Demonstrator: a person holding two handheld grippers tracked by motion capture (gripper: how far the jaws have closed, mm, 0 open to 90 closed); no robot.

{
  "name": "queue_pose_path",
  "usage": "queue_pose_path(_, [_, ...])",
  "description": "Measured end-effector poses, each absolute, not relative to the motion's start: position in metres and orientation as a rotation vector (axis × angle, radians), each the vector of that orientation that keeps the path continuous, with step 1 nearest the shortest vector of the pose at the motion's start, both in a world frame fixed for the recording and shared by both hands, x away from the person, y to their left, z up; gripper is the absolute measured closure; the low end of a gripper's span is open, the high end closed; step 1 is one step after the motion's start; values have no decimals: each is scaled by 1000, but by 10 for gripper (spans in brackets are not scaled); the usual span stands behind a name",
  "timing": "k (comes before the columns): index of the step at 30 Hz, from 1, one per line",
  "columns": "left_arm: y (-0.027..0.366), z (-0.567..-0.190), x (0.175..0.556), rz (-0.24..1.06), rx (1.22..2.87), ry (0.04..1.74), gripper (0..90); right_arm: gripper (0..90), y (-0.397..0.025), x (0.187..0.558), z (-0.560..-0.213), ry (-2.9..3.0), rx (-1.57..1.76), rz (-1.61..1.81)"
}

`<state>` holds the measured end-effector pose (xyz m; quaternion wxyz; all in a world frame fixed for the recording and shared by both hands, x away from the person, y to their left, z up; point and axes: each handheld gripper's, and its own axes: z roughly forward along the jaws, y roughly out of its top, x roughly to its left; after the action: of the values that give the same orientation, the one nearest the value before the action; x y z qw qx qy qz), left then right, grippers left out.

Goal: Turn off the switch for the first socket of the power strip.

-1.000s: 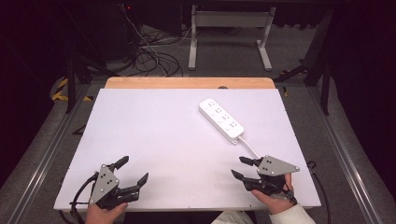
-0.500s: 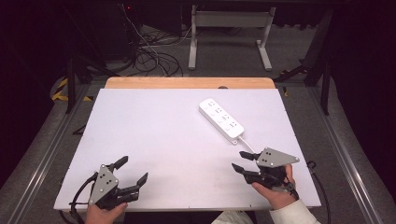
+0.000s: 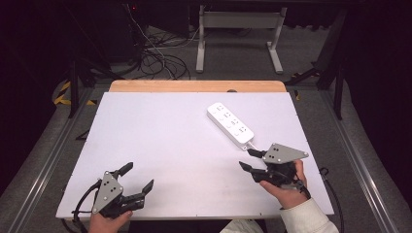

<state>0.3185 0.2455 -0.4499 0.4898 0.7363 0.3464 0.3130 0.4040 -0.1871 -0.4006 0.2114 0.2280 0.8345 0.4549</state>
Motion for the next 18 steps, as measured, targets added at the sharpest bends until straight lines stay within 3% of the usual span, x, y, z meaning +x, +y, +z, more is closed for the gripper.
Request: queue_pose_path(18, [246,-450,319,764,1789,844,187,523,-183,428,-377,2365,599,1292])
